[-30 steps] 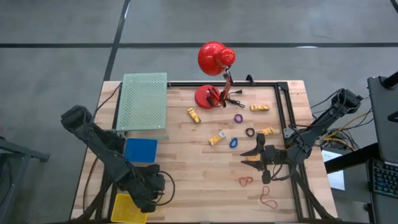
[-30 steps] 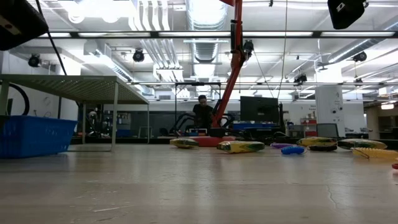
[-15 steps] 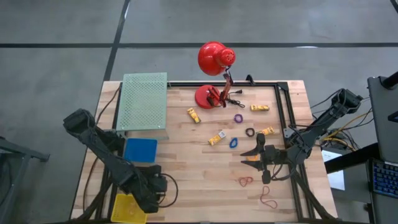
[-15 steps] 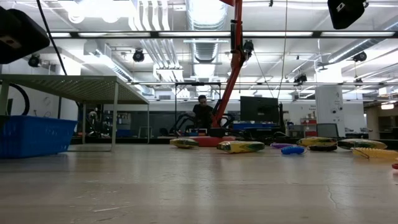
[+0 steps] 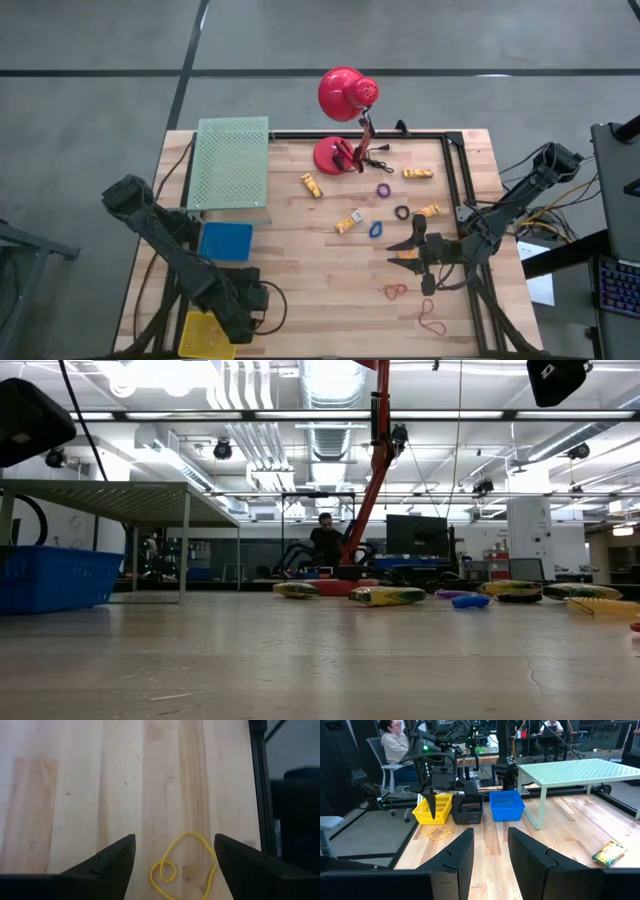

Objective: Pick & Place Office Desk Supplies
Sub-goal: Put the yellow rubber band into the yellow bin

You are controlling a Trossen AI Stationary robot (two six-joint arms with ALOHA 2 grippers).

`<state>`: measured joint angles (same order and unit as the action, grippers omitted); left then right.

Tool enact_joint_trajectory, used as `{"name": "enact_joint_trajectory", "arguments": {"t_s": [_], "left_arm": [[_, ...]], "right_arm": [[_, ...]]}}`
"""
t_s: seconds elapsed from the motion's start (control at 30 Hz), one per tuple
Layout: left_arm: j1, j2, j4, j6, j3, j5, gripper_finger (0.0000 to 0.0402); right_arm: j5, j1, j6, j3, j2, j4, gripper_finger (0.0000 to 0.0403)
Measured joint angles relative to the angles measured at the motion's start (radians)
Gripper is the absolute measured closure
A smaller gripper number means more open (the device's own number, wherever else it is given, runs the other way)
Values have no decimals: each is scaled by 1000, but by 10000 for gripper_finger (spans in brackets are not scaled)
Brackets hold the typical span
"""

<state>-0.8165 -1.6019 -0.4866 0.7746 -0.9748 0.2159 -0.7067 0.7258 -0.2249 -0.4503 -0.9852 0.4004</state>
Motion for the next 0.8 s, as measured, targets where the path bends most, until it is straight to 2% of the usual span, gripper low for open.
{"name": "enact_joint_trajectory", "arguments": {"t_s": [0.3, 0.57, 0.8], "left_arm": [[8, -101, -2, -110, -28, -95, 132], [19, -178, -17, -132, -35, -112, 148], [20, -190, -23, -141, -35, -107, 170]], "right_arm": [[0, 1, 0, 0, 0, 0, 287], [0, 1, 0, 0, 0, 0, 287], [0, 0, 0, 0, 0, 0, 287]]}}
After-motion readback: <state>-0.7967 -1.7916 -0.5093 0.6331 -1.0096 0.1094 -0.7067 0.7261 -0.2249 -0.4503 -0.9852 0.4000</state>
